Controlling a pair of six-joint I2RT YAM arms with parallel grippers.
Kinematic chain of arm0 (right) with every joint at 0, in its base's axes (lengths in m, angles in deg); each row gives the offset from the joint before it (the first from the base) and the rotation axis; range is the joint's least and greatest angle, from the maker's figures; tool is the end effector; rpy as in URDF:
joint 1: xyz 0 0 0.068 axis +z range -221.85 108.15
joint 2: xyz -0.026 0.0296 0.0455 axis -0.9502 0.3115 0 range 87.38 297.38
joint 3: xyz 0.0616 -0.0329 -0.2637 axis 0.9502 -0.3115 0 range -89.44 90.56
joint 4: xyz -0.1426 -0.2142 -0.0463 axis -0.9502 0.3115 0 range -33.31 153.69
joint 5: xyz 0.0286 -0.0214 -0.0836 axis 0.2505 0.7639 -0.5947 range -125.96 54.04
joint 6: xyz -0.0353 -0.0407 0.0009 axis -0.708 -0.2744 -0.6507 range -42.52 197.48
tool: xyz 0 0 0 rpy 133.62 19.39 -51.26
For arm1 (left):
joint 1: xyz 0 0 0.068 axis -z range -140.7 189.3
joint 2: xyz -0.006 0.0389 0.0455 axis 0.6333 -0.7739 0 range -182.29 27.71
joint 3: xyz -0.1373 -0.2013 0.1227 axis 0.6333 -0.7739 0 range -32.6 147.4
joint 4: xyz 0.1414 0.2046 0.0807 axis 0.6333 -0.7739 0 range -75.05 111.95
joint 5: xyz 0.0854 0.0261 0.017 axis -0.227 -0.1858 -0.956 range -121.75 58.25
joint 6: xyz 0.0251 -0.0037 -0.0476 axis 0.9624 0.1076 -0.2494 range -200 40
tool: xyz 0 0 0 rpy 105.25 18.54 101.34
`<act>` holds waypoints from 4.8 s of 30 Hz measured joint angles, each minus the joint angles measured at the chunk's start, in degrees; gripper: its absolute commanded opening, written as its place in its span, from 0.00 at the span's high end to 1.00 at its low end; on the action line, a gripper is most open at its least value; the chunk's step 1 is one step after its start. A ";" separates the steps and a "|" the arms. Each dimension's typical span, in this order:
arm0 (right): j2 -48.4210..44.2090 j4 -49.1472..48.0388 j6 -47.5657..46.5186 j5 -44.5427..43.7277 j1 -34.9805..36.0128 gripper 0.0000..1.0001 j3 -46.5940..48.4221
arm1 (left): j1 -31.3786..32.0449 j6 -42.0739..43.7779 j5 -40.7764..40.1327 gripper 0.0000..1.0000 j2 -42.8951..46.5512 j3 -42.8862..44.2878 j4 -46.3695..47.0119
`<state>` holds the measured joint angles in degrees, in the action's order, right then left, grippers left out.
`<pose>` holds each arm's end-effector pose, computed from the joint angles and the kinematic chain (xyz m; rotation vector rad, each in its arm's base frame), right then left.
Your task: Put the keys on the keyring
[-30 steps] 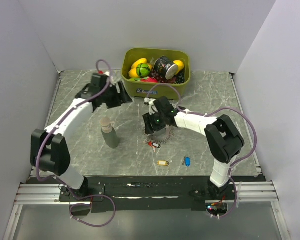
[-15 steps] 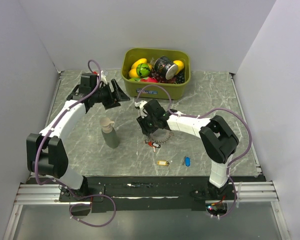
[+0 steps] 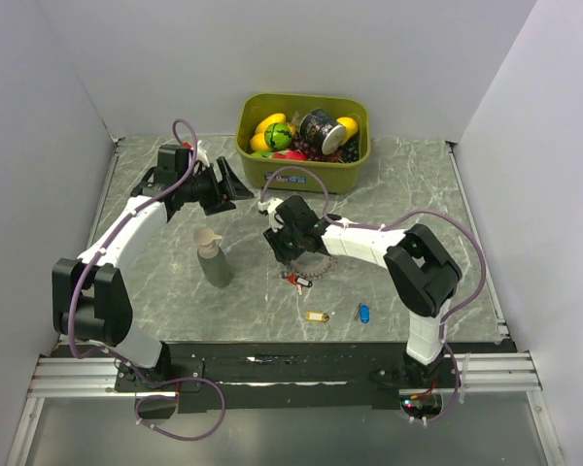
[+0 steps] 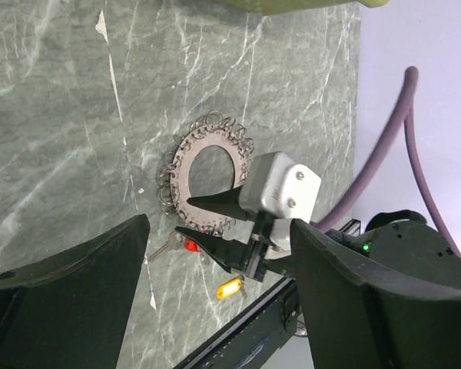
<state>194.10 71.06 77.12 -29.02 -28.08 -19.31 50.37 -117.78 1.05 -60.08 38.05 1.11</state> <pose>0.2839 0.2780 0.1836 -0.9934 2.3072 0.4708 0.3334 -0.0850 0.2985 -0.2109 2.3281 -1.0869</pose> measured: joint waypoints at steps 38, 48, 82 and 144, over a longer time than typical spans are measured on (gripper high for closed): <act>-18.18 5.20 -6.84 15.91 -6.62 1.00 -3.26 | 0.00 11.56 8.00 0.29 3.74 -1.03 0.83; -20.00 9.42 -7.28 31.54 -12.72 1.00 -1.29 | 7.13 19.02 17.92 0.35 5.86 -0.98 1.90; -24.85 10.78 -6.14 49.46 -16.83 1.00 0.37 | 16.52 21.81 28.06 0.80 1.25 -2.03 6.56; -32.48 -31.21 32.30 57.33 -18.86 0.43 -17.20 | 18.21 10.67 16.55 0.99 17.05 -24.76 51.45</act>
<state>161.62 39.85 109.42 28.31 -46.94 -36.51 68.57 -107.11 17.59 -43.03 13.28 52.56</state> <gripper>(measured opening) 0.596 0.028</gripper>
